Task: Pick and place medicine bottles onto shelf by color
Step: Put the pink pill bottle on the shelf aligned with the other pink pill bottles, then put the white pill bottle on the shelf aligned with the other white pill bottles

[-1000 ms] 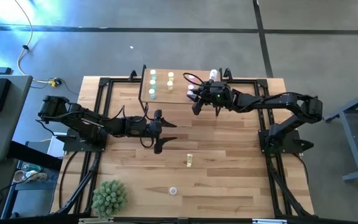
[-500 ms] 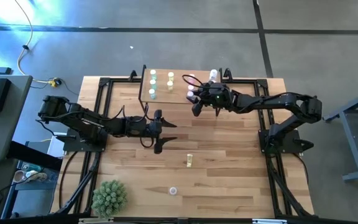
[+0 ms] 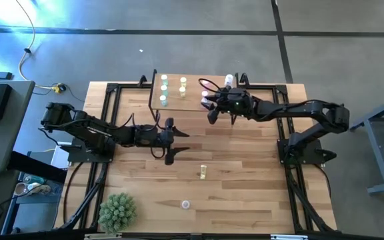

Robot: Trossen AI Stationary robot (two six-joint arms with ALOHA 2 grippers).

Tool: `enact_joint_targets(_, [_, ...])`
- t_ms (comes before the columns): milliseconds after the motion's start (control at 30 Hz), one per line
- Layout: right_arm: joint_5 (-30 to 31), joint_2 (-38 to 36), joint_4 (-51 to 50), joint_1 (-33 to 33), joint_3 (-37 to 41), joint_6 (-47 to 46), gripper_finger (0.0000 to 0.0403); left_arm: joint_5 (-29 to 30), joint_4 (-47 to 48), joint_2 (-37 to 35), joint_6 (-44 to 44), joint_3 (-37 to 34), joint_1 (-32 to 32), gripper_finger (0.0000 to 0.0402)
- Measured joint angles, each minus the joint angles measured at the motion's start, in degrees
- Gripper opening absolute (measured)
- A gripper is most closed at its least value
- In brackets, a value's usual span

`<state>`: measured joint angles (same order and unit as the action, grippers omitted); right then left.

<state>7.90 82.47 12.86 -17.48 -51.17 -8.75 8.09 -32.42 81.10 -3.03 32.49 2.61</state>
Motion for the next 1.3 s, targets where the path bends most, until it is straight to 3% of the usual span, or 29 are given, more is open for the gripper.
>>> enact_joint_targets(600, [-0.07,-5.26,-9.64,6.25,-0.11,-0.06,0.0154,-0.04,4.98,-1.39,3.06,-0.04,-0.09,0.0239])
enact_joint_targets(933, [-0.22,-5.26,-13.55,18.67,-0.11,-0.39,0.0154,0.07,11.68,-7.12,8.22,-0.02,-2.07,0.0239])
enact_joint_targets(1300, [8.04,-5.22,-21.32,33.27,-4.73,-2.87,0.0154,0.07,14.73,-7.52,10.57,-0.02,-9.39,0.0239])
